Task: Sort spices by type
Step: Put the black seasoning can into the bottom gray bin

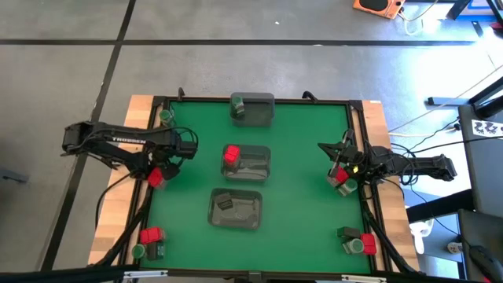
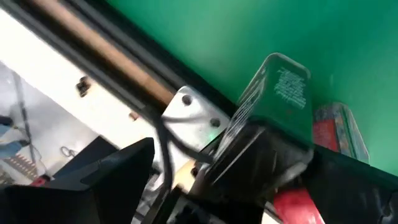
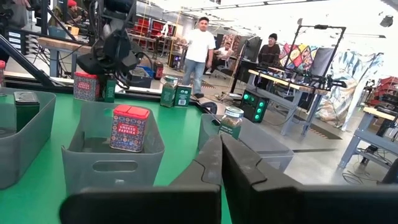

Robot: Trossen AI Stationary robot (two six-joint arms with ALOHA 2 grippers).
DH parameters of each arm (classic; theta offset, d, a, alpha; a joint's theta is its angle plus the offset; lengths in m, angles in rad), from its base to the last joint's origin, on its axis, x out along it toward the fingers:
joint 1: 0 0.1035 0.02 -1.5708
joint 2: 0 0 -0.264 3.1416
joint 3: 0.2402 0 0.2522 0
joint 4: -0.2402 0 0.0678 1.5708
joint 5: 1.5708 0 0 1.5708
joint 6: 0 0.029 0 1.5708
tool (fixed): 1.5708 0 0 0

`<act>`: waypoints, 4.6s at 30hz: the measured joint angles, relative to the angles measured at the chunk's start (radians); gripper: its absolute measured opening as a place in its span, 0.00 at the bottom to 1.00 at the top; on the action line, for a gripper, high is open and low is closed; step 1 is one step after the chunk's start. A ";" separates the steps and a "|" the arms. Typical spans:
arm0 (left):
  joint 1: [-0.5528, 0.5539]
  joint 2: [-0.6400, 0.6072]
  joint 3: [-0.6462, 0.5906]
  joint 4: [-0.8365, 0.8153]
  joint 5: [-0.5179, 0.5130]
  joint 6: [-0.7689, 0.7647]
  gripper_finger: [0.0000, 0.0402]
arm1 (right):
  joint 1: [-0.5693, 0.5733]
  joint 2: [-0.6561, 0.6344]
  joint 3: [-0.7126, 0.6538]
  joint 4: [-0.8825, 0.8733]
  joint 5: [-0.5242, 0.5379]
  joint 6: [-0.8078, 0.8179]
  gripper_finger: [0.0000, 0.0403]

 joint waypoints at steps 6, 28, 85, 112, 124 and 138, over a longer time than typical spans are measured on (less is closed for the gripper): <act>0.036 0.004 -0.034 0.024 -0.008 0.043 0.87 | 0.000 0.000 0.000 0.000 0.000 0.001 0.01; 0.051 0.002 -0.023 0.135 -0.114 0.070 0.39 | 0.000 0.000 0.000 -0.011 0.060 -0.026 0.01; -0.333 0.177 0.433 0.636 -0.105 -0.055 0.33 | 0.000 0.000 0.000 -0.009 0.053 -0.026 0.01; -0.694 0.548 0.805 0.484 -0.077 -0.239 0.33 | 0.000 0.000 0.000 -0.009 0.052 0.001 0.01; -0.693 0.689 0.802 0.342 -0.079 -0.201 0.33 | 0.000 0.000 0.000 -0.013 0.052 0.001 0.01; -0.649 0.723 0.801 0.327 -0.082 -0.134 0.39 | 0.000 0.000 0.000 -0.016 0.027 0.002 0.01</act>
